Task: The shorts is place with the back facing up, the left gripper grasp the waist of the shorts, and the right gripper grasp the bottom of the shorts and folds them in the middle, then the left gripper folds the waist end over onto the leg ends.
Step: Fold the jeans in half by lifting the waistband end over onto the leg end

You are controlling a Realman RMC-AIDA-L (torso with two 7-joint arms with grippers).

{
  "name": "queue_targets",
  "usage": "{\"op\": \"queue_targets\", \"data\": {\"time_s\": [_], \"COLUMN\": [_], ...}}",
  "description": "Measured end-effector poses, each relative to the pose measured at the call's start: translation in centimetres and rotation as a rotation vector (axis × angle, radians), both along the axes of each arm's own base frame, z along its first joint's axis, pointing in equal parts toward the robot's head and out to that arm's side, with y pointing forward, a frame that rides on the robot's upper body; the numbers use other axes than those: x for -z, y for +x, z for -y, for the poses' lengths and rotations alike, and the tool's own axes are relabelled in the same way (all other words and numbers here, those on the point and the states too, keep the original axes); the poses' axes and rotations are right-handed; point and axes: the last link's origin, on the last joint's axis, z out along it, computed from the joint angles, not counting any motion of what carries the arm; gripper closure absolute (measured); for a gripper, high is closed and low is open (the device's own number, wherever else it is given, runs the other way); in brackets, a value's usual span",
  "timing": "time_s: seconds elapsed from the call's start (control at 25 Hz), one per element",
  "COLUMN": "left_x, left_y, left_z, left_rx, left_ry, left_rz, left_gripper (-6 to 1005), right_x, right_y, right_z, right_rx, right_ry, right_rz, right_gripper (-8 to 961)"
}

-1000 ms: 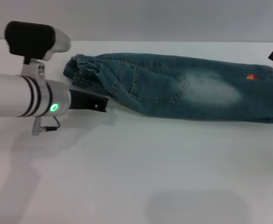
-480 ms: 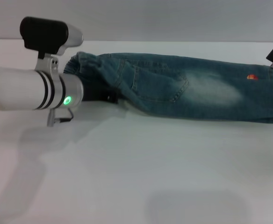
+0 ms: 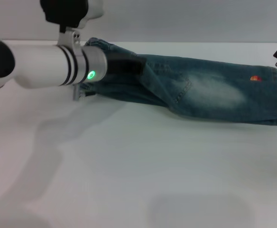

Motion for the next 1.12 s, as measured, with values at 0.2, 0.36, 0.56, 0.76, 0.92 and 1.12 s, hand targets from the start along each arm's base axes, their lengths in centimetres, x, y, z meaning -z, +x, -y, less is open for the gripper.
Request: {"op": "queue_targets", "data": {"time_s": [0.2, 0.36, 0.56, 0.76, 0.92, 1.12], "left_x": [0.9, 1.0, 0.3, -1.2, -2.0, -2.4], "left_y": [1.3, 1.6, 2.1, 0.7, -2.6, -5.8], "left_z": [-1.6, -2.2, -1.3, 1.0, 3.1, 3.8], "left_rx": [0.039, 0.055, 0.091, 0.097, 0.030, -0.069], "left_ry": [0.017, 0.031, 0.010, 0.027, 0.020, 0.011], "left_rz": [0.002, -0.010, 0.032, 0.069, 0.039, -0.032], "left_gripper": [1001, 1000, 1000, 1000, 1000, 1000], "right_x": [0.0, 0.0, 0.6, 1.0, 1.2, 1.6], "right_y": [-0.1, -0.4, -0.4, -0.5, -0.8, -1.3], "right_z": [0.5, 0.8, 1.1, 0.8, 0.4, 0.1], "right_rx": [-0.015, -0.031, -0.033, -0.037, -0.050, -0.068], "right_ry": [-0.001, -0.013, -0.037, -0.049, -0.060, -0.080], "right_rz": [-0.038, -0.059, -0.071, -0.054, -0.047, -0.040], "right_gripper": [401, 401, 402, 402, 401, 401]}}
